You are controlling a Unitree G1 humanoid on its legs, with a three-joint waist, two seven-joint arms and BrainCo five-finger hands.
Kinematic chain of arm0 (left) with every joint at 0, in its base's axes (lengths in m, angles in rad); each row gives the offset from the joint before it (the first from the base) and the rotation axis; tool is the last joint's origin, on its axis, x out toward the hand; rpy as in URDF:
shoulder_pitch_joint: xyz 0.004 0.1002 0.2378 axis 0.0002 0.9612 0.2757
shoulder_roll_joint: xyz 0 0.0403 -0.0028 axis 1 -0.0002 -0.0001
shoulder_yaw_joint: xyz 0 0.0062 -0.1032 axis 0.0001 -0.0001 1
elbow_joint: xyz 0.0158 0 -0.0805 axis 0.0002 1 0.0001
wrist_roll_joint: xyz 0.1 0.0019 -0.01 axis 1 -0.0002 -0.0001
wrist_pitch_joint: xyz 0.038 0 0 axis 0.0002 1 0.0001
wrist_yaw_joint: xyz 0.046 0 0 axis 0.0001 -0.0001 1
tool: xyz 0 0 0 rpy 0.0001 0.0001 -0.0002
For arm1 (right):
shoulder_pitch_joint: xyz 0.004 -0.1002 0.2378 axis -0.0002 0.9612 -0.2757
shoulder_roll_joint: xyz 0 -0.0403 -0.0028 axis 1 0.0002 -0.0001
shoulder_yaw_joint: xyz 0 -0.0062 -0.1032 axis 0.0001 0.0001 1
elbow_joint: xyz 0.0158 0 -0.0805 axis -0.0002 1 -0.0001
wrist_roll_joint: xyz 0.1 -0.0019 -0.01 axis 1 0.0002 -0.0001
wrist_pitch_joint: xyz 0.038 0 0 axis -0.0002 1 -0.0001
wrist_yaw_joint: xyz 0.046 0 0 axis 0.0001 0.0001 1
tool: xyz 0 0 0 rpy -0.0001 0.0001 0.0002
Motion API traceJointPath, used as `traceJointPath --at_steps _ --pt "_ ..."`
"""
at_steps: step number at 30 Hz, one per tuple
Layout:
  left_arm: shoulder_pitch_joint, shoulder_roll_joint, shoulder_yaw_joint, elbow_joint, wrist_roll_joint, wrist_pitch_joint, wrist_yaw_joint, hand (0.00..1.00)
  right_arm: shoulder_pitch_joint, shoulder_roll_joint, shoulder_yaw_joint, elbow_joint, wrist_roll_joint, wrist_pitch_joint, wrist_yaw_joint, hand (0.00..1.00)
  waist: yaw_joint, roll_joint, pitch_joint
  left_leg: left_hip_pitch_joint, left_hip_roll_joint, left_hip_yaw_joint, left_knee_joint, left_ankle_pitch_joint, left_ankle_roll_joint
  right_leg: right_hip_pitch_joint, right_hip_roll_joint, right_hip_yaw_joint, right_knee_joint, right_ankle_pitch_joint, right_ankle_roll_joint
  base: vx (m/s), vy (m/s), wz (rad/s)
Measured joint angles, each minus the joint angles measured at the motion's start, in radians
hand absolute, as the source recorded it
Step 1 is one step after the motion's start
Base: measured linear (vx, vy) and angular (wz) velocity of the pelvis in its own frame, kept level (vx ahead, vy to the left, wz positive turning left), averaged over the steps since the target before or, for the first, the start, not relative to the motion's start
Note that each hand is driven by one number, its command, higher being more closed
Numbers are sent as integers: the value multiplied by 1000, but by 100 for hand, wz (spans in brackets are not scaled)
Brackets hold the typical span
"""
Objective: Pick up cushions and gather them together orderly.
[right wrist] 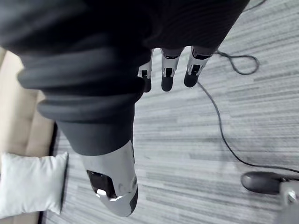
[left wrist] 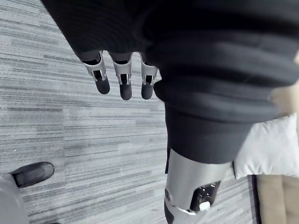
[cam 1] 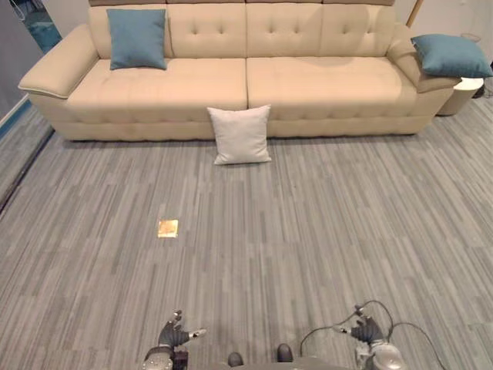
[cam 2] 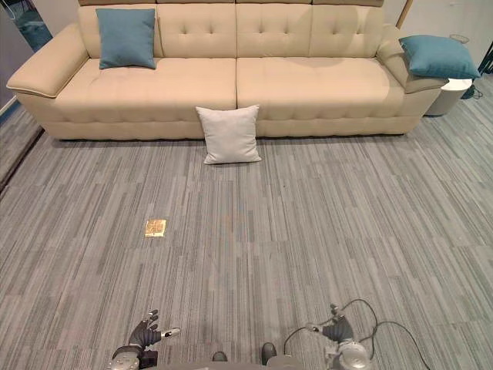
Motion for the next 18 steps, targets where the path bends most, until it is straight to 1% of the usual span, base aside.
traceJointPath --at_steps 3,4,7,11,15,18 --pt "4 3 0 -22 -11 -1 -1 0 0 0 0 -4 -3 0 4 0 -4 3 4 0 3 -3 2 -7 -12 2 0 -2 0 -3 4 14 -7 3" --pt "11 2 0 -34 -19 -1 -2 0 2 0 0 -10 -4 0 4 0 -10 2 4 0 4 -4 3 -8 -12 3 1 -3 0 -3 5 0 0 0" --pt "22 2 0 -50 -35 -1 -4 0 13 0 -2 -25 -3 0 4 0 -13 2 4 1 4 -7 5 -9 -14 6 -1 -19 1 -6 8 -12 -16 4" --pt "26 1 0 -53 -65 -1 -8 0 25 1 -6 -24 5 1 6 0 -13 2 4 1 4 -10 5 -9 -14 10 -2 -26 3 -10 7 -38 -18 7" --pt "39 -9 -1 -54 -66 -1 -8 0 27 7 -6 -24 18 1 6 0 -13 2 4 -3 4 -10 5 -8 -13 -2 -2 -27 18 -16 0 -53 -16 2" --pt "41 -13 -1 -54 -73 -1 -8 0 26 8 -6 -20 49 2 6 0 -10 -1 4 -17 4 -10 5 -9 -13 -18 -2 -29 22 -16 0 -38 -8 1"
